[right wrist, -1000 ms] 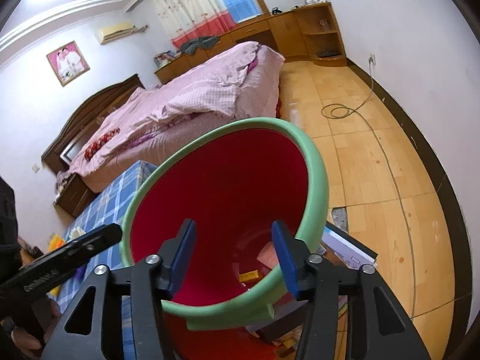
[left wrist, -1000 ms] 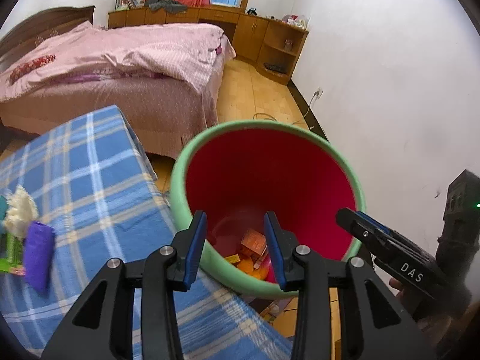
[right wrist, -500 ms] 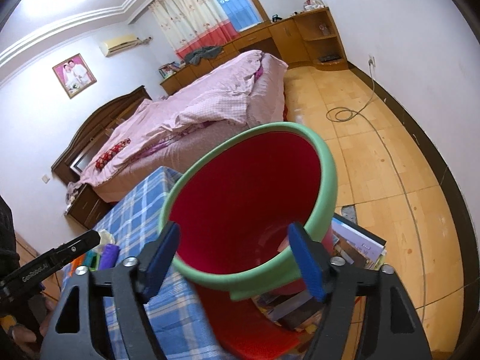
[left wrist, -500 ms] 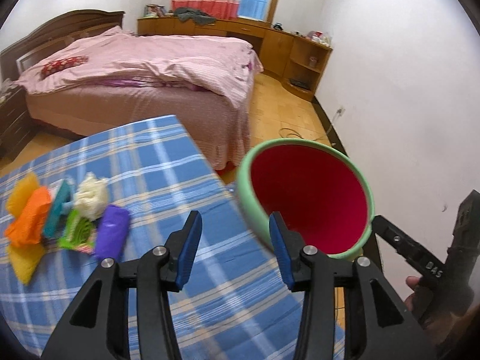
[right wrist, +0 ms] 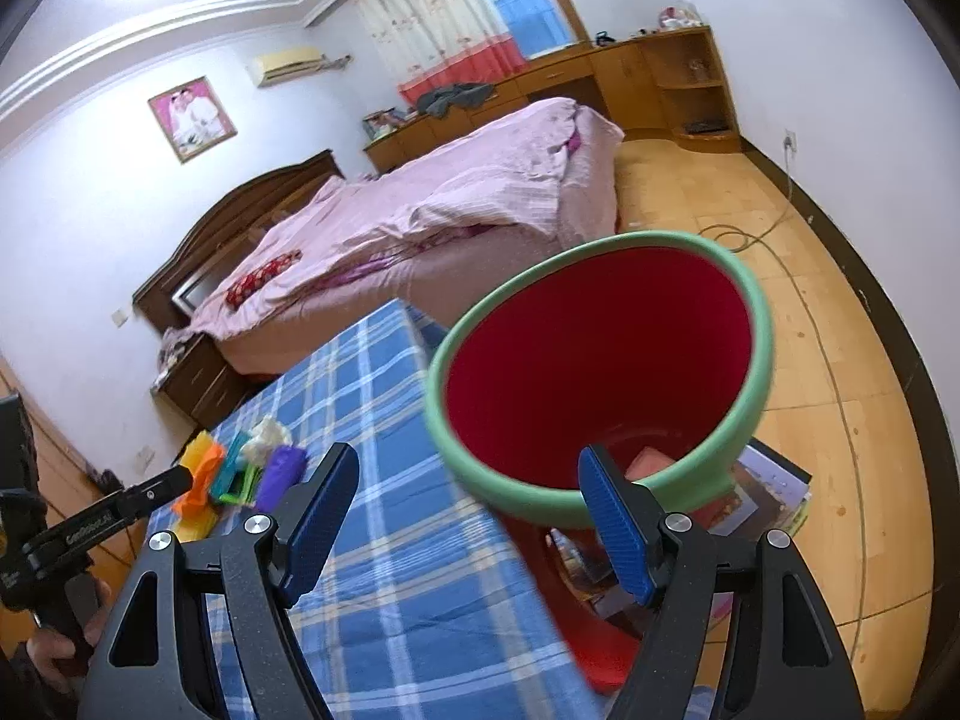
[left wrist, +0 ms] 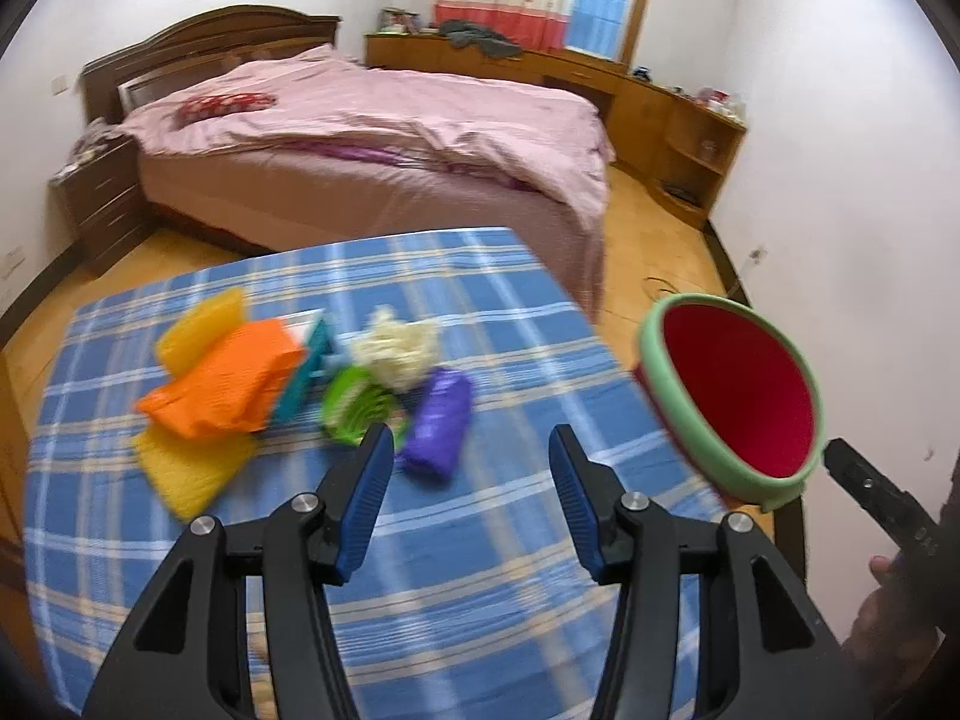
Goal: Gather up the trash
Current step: 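Move both open grippers back toward the bedspread items, then grasp the orange mesh bag with the left gripper while the right grasps the purple packet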
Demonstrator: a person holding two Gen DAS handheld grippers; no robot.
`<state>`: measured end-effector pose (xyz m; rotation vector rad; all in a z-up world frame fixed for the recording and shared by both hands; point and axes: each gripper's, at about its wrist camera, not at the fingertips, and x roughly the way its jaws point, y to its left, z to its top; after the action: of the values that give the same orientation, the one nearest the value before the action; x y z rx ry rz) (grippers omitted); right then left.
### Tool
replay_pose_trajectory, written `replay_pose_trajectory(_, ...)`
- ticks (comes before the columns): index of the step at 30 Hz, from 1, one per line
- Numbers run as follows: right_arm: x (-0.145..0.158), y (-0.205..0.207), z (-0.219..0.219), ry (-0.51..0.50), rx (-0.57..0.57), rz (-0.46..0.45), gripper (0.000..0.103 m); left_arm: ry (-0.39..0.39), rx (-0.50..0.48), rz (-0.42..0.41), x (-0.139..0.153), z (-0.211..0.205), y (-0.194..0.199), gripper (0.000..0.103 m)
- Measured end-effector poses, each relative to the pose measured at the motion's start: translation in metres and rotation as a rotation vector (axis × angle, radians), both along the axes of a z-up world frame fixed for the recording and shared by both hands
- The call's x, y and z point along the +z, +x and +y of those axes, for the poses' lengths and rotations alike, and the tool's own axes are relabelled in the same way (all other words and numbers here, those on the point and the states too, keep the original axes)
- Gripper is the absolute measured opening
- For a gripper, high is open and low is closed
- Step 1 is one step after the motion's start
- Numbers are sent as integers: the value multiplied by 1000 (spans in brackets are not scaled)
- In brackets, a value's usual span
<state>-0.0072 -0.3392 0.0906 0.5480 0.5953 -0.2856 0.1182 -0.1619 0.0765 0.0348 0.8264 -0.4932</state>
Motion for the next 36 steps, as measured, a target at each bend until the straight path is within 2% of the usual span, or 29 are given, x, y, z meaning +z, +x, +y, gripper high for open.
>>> replay_pose_trajectory(9,0,18,32,-28,63,21,77,48,125,26,-17,61,26,54)
replay_pose_trajectory(16,-5,38,52,-38,104,47,77,34,199,37,-29,99,46,57)
replay_pose_trajectory(19,-8,48,62,-40,125,55,77,15,195,37,-31,105,55,68)
replay_pose_trajectory(27,-19,71,78,-39,168,85,77,-33,178,61,-37,97,92,69)
replay_pose_trajectory(33,-26,82,81,-43,177,109,77,-1,168,123,-57,80,119,70)
replay_pose_trajectory(36,-28,88,82,-47,181,119,77,12,195,113,-65,81,123,70)
